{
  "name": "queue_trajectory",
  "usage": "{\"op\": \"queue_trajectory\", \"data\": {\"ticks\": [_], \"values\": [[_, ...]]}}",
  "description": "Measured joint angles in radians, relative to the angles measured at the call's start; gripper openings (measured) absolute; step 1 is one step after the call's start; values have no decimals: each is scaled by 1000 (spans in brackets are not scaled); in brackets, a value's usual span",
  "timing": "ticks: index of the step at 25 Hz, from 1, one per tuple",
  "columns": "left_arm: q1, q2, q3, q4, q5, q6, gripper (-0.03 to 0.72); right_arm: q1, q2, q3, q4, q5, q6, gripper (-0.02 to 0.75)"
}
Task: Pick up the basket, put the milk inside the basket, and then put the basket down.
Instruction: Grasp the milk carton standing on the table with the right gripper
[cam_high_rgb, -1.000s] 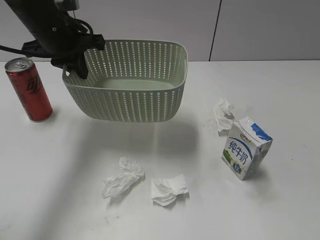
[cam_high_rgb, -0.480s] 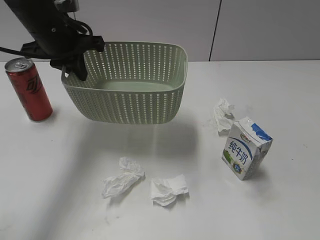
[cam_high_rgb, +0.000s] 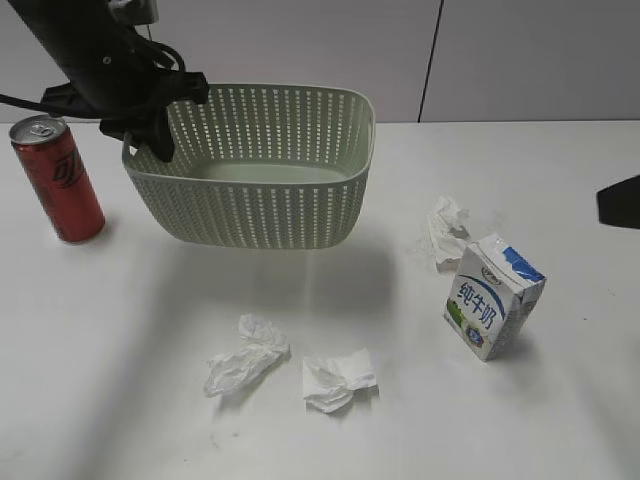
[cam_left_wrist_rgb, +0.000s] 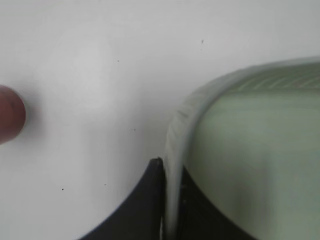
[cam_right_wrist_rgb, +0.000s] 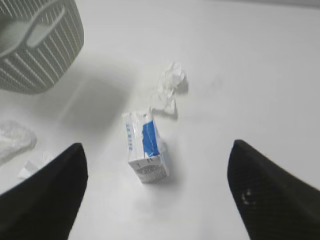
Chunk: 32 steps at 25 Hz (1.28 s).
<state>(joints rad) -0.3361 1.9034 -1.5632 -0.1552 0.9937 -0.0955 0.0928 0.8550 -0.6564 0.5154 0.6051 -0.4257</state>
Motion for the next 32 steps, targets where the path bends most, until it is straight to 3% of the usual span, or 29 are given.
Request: {"op": "queue_trajectory", "data": {"ticks": [6, 13, 18, 24, 32], "values": [[0, 0, 0, 0, 0, 0, 0, 14, 352, -145, -21, 107, -3, 666], [0, 0, 0, 2, -1, 0, 0, 205, 549, -178, -255, 69, 130, 657], [0, 0, 0, 14, -1, 0, 0, 305, 648, -178, -296, -17, 184, 653], [0, 0, 0, 26, 0, 0, 0, 315, 729, -179, -388, -70, 306, 647], [0, 0, 0, 26, 0, 0, 0, 315, 815, -180, -399, -109, 316, 600]]}}
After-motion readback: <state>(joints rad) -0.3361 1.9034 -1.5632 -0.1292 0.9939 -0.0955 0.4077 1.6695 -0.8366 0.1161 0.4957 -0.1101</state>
